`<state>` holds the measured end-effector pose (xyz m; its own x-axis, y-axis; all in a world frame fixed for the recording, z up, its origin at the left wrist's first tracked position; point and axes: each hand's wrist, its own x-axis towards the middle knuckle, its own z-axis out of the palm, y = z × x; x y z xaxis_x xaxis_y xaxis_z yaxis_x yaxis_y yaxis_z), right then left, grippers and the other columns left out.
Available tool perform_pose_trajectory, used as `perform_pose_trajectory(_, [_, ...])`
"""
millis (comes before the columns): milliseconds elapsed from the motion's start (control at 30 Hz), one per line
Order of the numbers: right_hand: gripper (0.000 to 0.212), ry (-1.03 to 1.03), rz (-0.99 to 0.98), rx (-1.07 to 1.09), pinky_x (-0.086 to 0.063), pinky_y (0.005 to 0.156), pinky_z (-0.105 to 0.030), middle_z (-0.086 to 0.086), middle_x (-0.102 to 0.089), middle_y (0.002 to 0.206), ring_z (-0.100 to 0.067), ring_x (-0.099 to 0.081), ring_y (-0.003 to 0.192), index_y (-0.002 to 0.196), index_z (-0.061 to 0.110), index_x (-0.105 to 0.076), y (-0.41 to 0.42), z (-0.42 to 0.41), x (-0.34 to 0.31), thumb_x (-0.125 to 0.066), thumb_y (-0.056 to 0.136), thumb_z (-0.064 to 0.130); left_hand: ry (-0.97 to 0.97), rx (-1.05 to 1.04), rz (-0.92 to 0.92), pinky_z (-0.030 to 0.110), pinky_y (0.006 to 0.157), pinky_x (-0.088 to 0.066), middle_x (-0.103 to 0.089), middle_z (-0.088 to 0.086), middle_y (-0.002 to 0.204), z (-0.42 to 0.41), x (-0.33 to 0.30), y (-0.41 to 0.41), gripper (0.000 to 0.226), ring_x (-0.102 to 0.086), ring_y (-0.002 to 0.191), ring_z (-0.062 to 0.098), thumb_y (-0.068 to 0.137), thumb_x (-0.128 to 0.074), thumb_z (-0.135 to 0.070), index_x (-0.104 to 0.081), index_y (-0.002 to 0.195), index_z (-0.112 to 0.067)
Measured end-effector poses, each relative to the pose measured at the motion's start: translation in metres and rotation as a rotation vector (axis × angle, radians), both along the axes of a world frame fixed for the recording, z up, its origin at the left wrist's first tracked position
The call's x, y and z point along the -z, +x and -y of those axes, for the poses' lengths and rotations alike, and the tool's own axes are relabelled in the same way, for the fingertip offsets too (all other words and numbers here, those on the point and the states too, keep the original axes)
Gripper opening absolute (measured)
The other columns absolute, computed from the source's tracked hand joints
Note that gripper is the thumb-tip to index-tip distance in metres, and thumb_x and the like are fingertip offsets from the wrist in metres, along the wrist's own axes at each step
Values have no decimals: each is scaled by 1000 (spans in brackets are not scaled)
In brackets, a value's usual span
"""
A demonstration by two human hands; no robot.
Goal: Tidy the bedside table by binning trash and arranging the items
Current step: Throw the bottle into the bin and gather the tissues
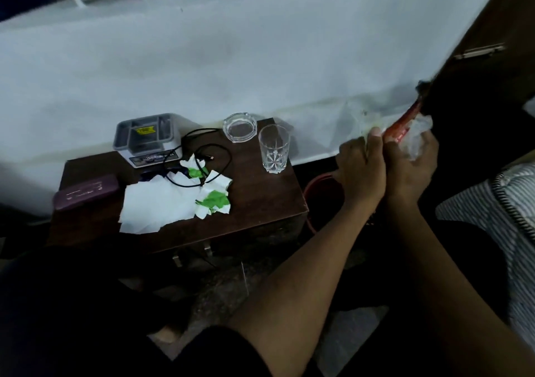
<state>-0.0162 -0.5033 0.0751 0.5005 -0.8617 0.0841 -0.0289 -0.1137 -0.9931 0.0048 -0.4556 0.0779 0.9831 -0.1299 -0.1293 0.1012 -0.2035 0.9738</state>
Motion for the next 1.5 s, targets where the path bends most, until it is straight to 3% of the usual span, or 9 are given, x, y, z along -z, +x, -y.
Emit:
perform_pose_trajectory(100, [59, -58, -218, 79, -42, 94, -14, 10, -68, 131, -10, -65, 120, 142, 30, -58, -2, 11, 34, -74, 86, 39, -77, 69, -291, 53, 112, -48, -65, 21, 138, 6, 34, -7, 69, -62, 130, 38, 109, -31, -61, -67, 134, -8])
perform_pose_trajectory(300, [52, 39, -317, 194, -57, 103, -36, -4, -70, 133, -20, -68, 118, 140, 21, -60, 2, 34, 101, -74, 90, 21, -123, 9, -538, 33, 93, -44, -61, 9, 145, -5, 99, -36, 64, -61, 123, 25, 110, -29, -61, -57, 146, -17])
perform_pose_trajectory(500, [55, 240, -160, 325, -59, 96, -29, 0, -67, 125, -18, -69, 113, 144, 15, -58, 22, 56, 142, -74, 91, 11, 54, -27, -741, 41, 116, -45, -59, 21, 150, -34, 166, -62, 54, -57, 137, 38, 114, -36, -44, -57, 146, -6])
perform_pose_trajectory(633, [52, 87, -186, 258, -55, 103, -32, -6, -66, 136, -23, -66, 123, 148, 14, -53, 30, 47, 164, -66, 97, 21, -184, -39, -938, 38, 82, -57, -65, 16, 127, -35, 185, -66, 41, -65, 108, 31, 113, -43, -29, -52, 145, -5])
perform_pose_trajectory(767, [54, -113, -500, -136, -42, 113, -34, -19, -52, 153, -33, -53, 139, 155, 8, -42, 23, 34, 201, -57, 104, 20, -147, 1, -848, 51, 110, -54, -62, 22, 145, -30, 192, -50, 42, -67, 122, 35, 108, -51, -13, -50, 150, -9])
perform_pose_trajectory(1000, [70, -189, -1359, -627, -25, 123, -58, -28, -25, 166, -47, -30, 152, 167, 29, -15, 8, 26, 233, -42, 107, 52, 42, 229, -647, 47, 118, -47, -59, 11, 153, -51, 191, -34, 61, -59, 136, 31, 103, -58, -21, -42, 161, -28])
perform_pose_trajectory(1233, [43, -639, -1031, -346, -54, 89, -57, -34, -56, 121, -52, -60, 109, 130, 3, -55, 5, 24, 204, -61, 100, 32, 261, 496, -490, 30, 105, -40, -51, 21, 158, -60, 166, -40, 66, -53, 140, 40, 100, -57, -11, -36, 162, -19])
perform_pose_trajectory(1400, [23, -649, -1102, -865, -50, 89, -44, -33, -67, 117, -47, -67, 112, 120, -7, -64, -9, 16, 207, -57, 101, 4, 475, 529, -330, 56, 105, -52, -58, 32, 137, -77, 128, -55, 39, -58, 126, 54, 100, -52, -14, -55, 137, -2])
perform_pose_trajectory(1500, [29, -565, -1102, -904, -50, 91, -46, -34, -69, 123, -49, -67, 115, 126, -11, -64, -17, 11, 207, -63, 99, -1, 562, 412, -12, 52, 90, -58, -69, 24, 116, -110, 103, -50, 25, -67, 108, 49, 101, -51, -22, -60, 122, -12])
